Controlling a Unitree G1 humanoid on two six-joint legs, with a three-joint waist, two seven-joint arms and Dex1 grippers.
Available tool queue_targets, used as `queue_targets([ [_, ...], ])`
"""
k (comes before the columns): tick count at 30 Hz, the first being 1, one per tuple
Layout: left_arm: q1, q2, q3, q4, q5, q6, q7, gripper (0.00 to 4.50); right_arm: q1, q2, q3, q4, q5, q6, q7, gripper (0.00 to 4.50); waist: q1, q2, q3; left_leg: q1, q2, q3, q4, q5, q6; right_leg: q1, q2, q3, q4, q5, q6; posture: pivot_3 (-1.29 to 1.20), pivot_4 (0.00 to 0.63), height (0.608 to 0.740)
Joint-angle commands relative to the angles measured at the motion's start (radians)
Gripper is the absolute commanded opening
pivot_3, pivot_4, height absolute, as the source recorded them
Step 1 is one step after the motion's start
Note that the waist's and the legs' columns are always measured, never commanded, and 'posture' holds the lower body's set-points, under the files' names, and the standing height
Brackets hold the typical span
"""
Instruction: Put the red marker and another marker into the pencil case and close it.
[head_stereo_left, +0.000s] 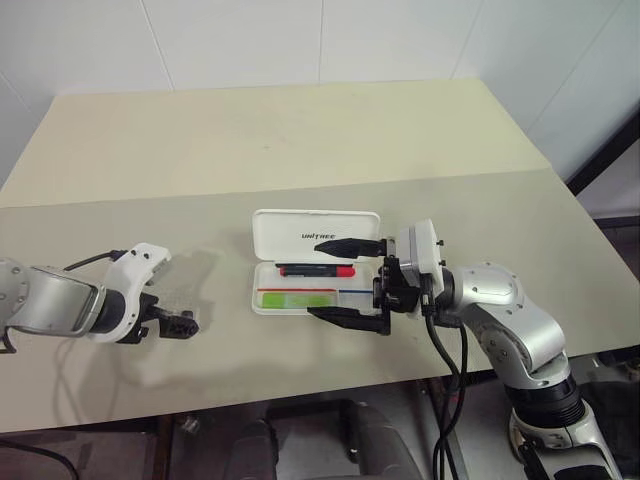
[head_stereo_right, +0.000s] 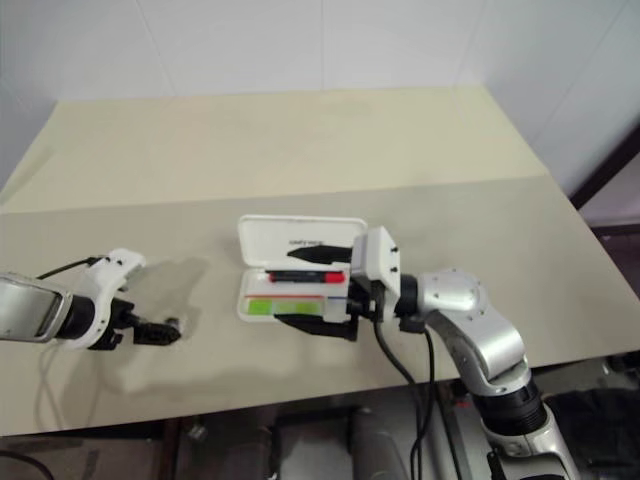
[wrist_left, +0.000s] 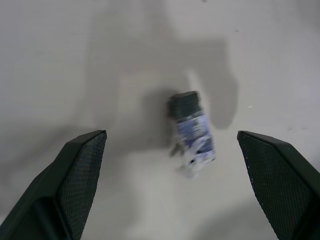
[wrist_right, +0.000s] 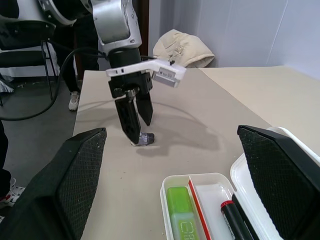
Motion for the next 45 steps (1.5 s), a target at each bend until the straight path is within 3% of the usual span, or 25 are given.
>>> queue_targets([
  [1, 0.016, -0.004, 0.009, -0.038, -0.036, -0.001, 0.019, 4.5, -0.003, -0.002, -0.01, -0.034, 0.014, -0.017, -0.004, 4.45, 0.0, 0.0, 0.0, 0.0, 0.0, 0.0, 0.0, 0.0, 0.0, 0.0, 0.0, 0.0, 0.0, 0.0, 0.0, 0.0, 0.15, 0.74],
  [4, 0.024, -0.007, 0.008, -0.041, -0.042, -0.004, 0.027, 4.5, 0.0, -0.011, -0.019, -0.041, 0.022, -0.014, 0.001, 4.45, 0.0, 0.0, 0.0, 0.0, 0.0, 0.0, 0.001, 0.0, 0.0, 0.0, 0.0, 0.0, 0.0, 0.0, 0.0, 0.0, 0.15, 0.74],
  [7, 0.048, -0.012, 0.008, -0.056, -0.032, -0.008, 0.045, 3.96, 0.008, -0.024, -0.029, -0.056, 0.036, -0.008, 0.005, 4.5, 0.0, 0.0, 0.0, 0.0, 0.0, 0.001, 0.001, 0.0, 0.0, 0.0, 0.0, 0.001, 0.0, 0.0, 0.0, 0.0, 0.15, 0.74],
  [17, 0.059, -0.03, 0.004, -0.063, 0.012, 0.0, 0.036, 0.77, 0.005, -0.091, -0.041, -0.079, 0.083, 0.003, 0.04, 4.5, 0.002, 0.0, 0.0, 0.001, 0.0, 0.001, 0.001, 0.0, 0.0, 0.001, 0.0, 0.001, -0.001, 0.0, 0.0, 0.0, 0.15, 0.74],
  [19, 0.054, -0.039, 0.006, -0.063, 0.014, 0.0, 0.031, 0.38, 0.0, -0.093, -0.039, -0.074, 0.083, 0.002, 0.039, 4.5, 0.002, 0.0, 0.0, 0.001, 0.0, 0.001, 0.001, 0.0, 0.0, 0.001, 0.0, 0.001, -0.001, 0.0, 0.0, 0.0, 0.15, 0.74],
  [26, -0.019, -0.094, 0.049, -0.109, 0.065, -0.081, -0.123, 0.38, -0.002, -0.099, -0.032, -0.045, 0.066, -0.012, 0.055, 4.5, 0.011, 0.0, 0.0, 0.001, 0.0, 0.001, 0.002, 0.0, 0.0, 0.004, 0.0, 0.001, -0.005, 0.0, 0.0, 0.0, 0.15, 0.74],
  [30, 0.008, -0.008, 0.04, -0.219, 0.265, -0.257, -0.448, 0.38, 0.003, -0.116, -0.042, -0.03, 0.063, -0.012, 0.074, 4.5, 0.003, -0.004, 0.0, 0.0, 0.0, 0.001, 0.002, -0.001, -0.001, 0.004, 0.0, 0.001, -0.009, 0.001, 0.0, 0.0, 0.15, 0.74],
  [36, 0.102, 0.065, 0.076, -0.164, 0.547, -0.618, -0.864, 0.38, -0.004, -0.156, -0.063, -0.008, 0.066, -0.01, 0.097, 4.5, 0.001, -0.003, 0.001, -0.001, 0.001, 0.003, -0.004, -0.003, 0.0, -0.001, 0.001, 0.001, -0.01, 0.0, 0.0, 0.0, 0.15, 0.74],
  [39, 0.12, 0.038, 0.077, -0.127, 0.662, -0.803, -1.028, 0.38, -0.005, -0.186, -0.084, 0.005, 0.06, -0.015, 0.113, 4.5, 0.003, -0.003, 0.001, -0.004, 0.001, 0.003, -0.004, -0.003, 0.001, -0.002, 0.001, 0.001, -0.01, 0.0, 0.0, 0.0, 0.15, 0.74],
  [45, 0.022, -0.049, -0.089, -0.084, 0.887, -1.072, -1.274, 0.38, 0.026, -0.264, -0.158, -0.008, 0.069, -0.008, 0.124, 4.5, 0.012, -0.002, 0.001, -0.008, 0.001, 0.003, 0.002, -0.005, 0.004, -0.003, 0.0, 0.001, -0.011, 0.0, 0.001, 0.0, 0.15, 0.74],
])
